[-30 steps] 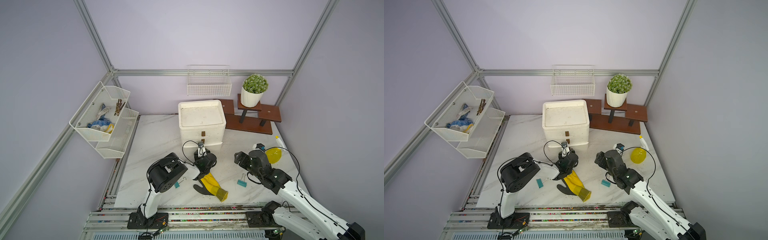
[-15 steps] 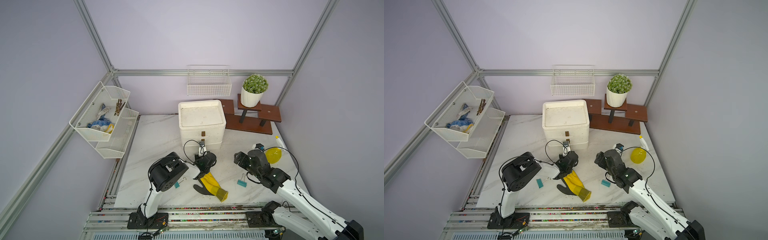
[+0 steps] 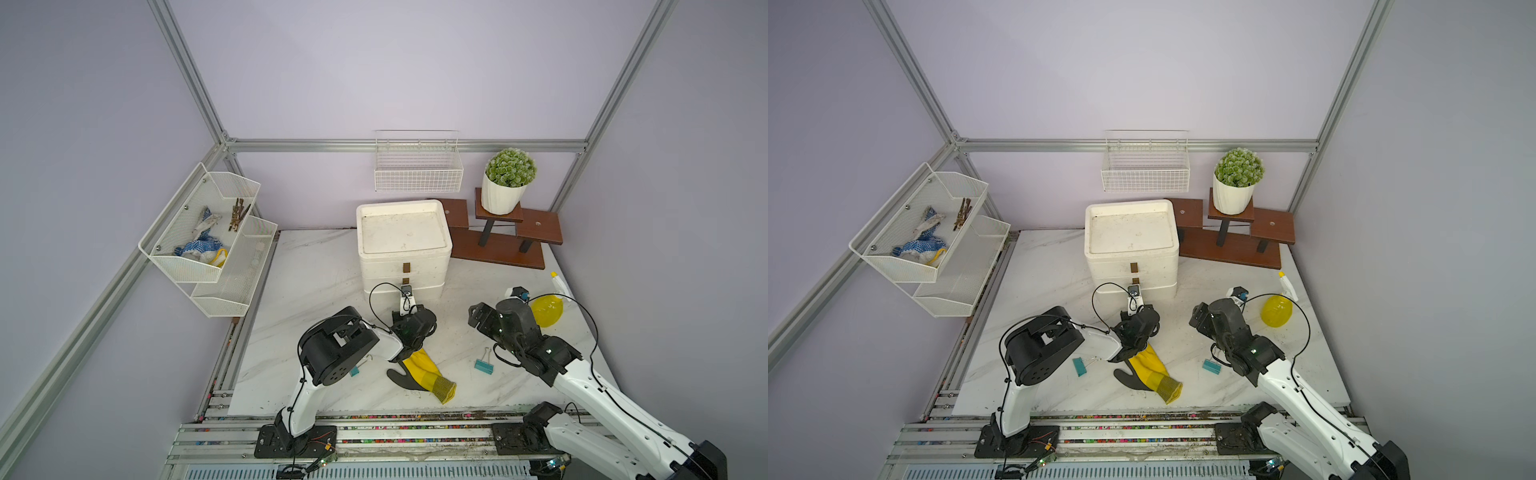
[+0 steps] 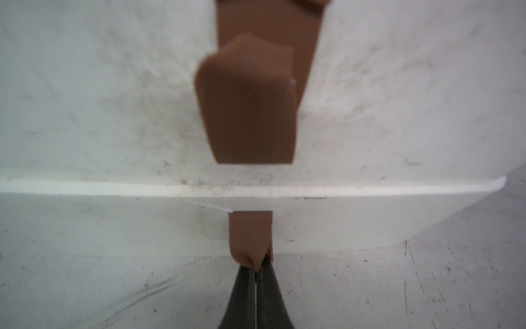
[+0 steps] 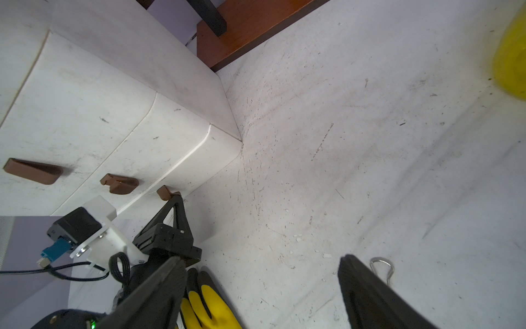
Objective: Put the binder clips in the drawer according to color
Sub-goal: Open the drawer in the storage box.
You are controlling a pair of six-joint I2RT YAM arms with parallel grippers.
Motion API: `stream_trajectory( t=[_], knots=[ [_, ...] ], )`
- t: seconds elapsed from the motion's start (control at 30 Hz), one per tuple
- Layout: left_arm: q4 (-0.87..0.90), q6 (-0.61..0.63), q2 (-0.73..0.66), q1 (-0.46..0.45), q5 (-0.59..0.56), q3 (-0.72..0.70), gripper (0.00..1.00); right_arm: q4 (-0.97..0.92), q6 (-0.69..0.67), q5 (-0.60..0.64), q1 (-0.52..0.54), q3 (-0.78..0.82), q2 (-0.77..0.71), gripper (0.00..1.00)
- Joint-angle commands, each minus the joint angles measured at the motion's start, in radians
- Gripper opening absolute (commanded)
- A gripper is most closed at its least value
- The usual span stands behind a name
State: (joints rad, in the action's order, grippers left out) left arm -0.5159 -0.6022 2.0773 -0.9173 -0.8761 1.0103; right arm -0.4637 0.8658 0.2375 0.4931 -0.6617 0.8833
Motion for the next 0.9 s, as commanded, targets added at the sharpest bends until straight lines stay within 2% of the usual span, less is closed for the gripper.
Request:
stream_trajectory(
  t=[0.0,0.33,0.87],
  knots=[
    [0.013,-0.032,-0.054,-0.020,-0.024,0.004,0.00,0.022,-0.010,0.003,-0.008,0.011,-0.014,0.90],
    [0.088,-0.094,-0.103,-0.062,-0.048,-0.021,0.00,0.043,-0.008,-0.006,-0.015,0.026,-0.011,0.90],
    [0.312,-0.363,-0.221,-0.160,-0.073,-0.072,0.00,0.050,0.004,-0.002,-0.031,0.039,-0.001,0.90]
  ],
)
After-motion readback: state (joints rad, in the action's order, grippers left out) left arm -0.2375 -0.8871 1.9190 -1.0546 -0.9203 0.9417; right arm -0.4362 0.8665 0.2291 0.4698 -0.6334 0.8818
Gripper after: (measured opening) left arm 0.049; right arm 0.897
